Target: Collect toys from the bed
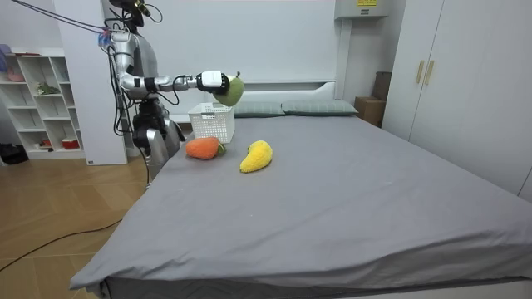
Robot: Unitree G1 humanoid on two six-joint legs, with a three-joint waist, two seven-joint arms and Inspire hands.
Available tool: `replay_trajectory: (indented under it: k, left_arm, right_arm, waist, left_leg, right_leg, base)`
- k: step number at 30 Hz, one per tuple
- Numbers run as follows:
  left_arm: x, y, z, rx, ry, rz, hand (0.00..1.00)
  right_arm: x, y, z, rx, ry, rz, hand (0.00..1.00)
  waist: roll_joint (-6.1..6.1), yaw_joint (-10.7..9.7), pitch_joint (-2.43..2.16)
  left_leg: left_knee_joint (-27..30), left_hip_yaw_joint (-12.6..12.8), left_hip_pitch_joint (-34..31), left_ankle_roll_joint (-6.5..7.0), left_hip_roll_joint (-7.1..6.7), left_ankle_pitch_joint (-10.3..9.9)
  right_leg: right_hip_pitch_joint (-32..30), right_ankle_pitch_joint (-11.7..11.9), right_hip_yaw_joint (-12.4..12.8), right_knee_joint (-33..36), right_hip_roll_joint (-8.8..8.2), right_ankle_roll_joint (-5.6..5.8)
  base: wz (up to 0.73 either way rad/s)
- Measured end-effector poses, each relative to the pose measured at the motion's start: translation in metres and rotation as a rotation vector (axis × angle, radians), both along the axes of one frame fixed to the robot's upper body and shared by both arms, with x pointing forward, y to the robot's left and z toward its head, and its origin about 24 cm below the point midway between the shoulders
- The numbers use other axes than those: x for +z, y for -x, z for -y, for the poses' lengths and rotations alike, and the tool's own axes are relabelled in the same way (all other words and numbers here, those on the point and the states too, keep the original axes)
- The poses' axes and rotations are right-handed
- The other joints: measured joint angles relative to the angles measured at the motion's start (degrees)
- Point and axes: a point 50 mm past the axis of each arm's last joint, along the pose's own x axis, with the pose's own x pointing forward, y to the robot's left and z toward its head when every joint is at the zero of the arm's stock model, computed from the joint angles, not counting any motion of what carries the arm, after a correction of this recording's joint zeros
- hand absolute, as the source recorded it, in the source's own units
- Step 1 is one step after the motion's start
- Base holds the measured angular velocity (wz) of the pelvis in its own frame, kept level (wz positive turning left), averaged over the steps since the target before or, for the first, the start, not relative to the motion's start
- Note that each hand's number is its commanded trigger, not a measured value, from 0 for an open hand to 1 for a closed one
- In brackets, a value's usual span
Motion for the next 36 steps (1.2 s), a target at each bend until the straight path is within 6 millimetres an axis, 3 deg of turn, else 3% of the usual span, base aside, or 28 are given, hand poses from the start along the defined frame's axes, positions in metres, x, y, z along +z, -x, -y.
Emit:
replay_trajectory:
  k: [2, 9, 14, 20, 22, 24, 25, 26, 28, 36]
  left_arm:
    - [0.000, 0.000, 0.000, -0.001, -0.001, -0.002, 0.00]
    - [0.000, -0.006, 0.001, -0.007, 0.005, 0.012, 0.00]
    - [-0.001, -0.008, 0.003, -0.024, 0.026, 0.010, 0.00]
    - [0.000, -0.018, 0.005, -0.070, 0.018, 0.021, 0.00]
    - [0.001, -0.024, 0.005, -0.074, 0.015, 0.036, 0.00]
    - [0.002, -0.028, 0.005, -0.078, 0.013, 0.047, 0.00]
    - [0.002, -0.029, 0.005, -0.078, 0.012, 0.048, 0.00]
    - [0.002, -0.029, 0.004, -0.079, 0.009, 0.049, 0.00]
    - [0.003, -0.029, 0.004, -0.081, 0.002, 0.050, 0.00]
    - [0.004, -0.033, 0.003, -0.100, -0.019, 0.056, 0.00]
  right_arm:
    - [0.004, -0.003, -0.007, 0.025, 0.022, 0.016, 1.00]
    - [0.009, -0.002, -0.050, 0.235, 0.028, -0.005, 1.00]
    - [0.017, -0.008, -0.065, 0.318, 0.036, 0.003, 1.00]
    - [0.018, -0.009, -0.093, 0.435, 0.030, -0.033, 1.00]
    - [0.015, -0.008, -0.097, 0.464, 0.035, -0.052, 0.86]
    - [0.013, -0.006, -0.102, 0.488, 0.038, -0.065, 0.62]
    - [0.012, -0.006, -0.104, 0.490, 0.036, -0.067, 0.62]
    - [0.011, -0.005, -0.107, 0.494, 0.021, -0.069, 0.11]
    - [0.010, -0.004, -0.113, 0.505, 0.012, -0.071, 0.00]
    - [0.000, -0.001, -0.124, 0.551, 0.025, -0.118, 0.00]
  waist:
    - [-0.21, 0.4, 0.17]
    - [-0.46, 3.3, 0.03]
    - [-0.45, 4.6, 0.10]
    - [-1.52, 6.2, 0.47]
    - [-1.91, 6.6, 0.71]
    - [-2.16, 7.8, 0.84]
    - [-2.16, 7.9, 0.84]
    - [-2.16, 7.9, 0.84]
    - [-2.15, 8.1, 0.85]
    - [-2.17, 10.0, 0.84]
  left_leg:
    - [0.0, 0.0, -0.1, 0.00, 0.00, 0.0]
    - [0.1, -0.2, 0.1, 0.01, -0.08, 0.0]
    - [0.1, -1.4, -0.5, 0.00, -0.19, 0.0]
    - [0.1, -2.5, -1.0, -0.14, -0.27, 0.2]
    - [0.4, -3.1, -1.4, -0.10, -0.39, 0.2]
    - [0.7, -3.4, -2.0, -0.03, -0.55, 0.3]
    - [0.7, -3.6, -2.1, 0.00, -0.59, 0.3]
    - [0.7, -4.0, -2.3, 0.09, -0.68, 0.4]
    - [0.8, -4.2, -2.4, 0.16, -0.78, 0.4]
    - [0.9, -5.0, -2.4, 0.40, -1.08, 0.7]
  right_leg:
    - [0.0, 0.0, 0.0, -0.1, 0.04, 0.00]
    - [0.2, 0.0, -0.2, -0.2, 0.06, 0.01]
    - [0.2, 0.0, -1.3, -0.2, -0.02, 0.01]
    - [0.1, 0.0, -2.2, -0.4, -0.03, 0.01]
    - [0.0, 0.0, -3.0, -0.4, -0.17, 0.01]
    - [-0.3, 0.0, -3.2, -0.4, -0.30, 0.01]
    - [-0.3, 0.0, -3.3, -0.4, -0.35, 0.01]
    - [-0.3, 0.0, -3.8, -0.4, -0.48, 0.02]
    - [-0.3, 0.0, -4.4, -0.4, -0.59, 0.04]
    - [0.2, 0.0, -6.1, -0.4, -1.00, 0.15]
  base:
    - [0.00]
    - [0.01]
    - [0.11]
    - [0.09]
    - [0.14]
    - [0.08]
    - [0.09]
    - [0.13]
    - [0.09]
    - [0.06]
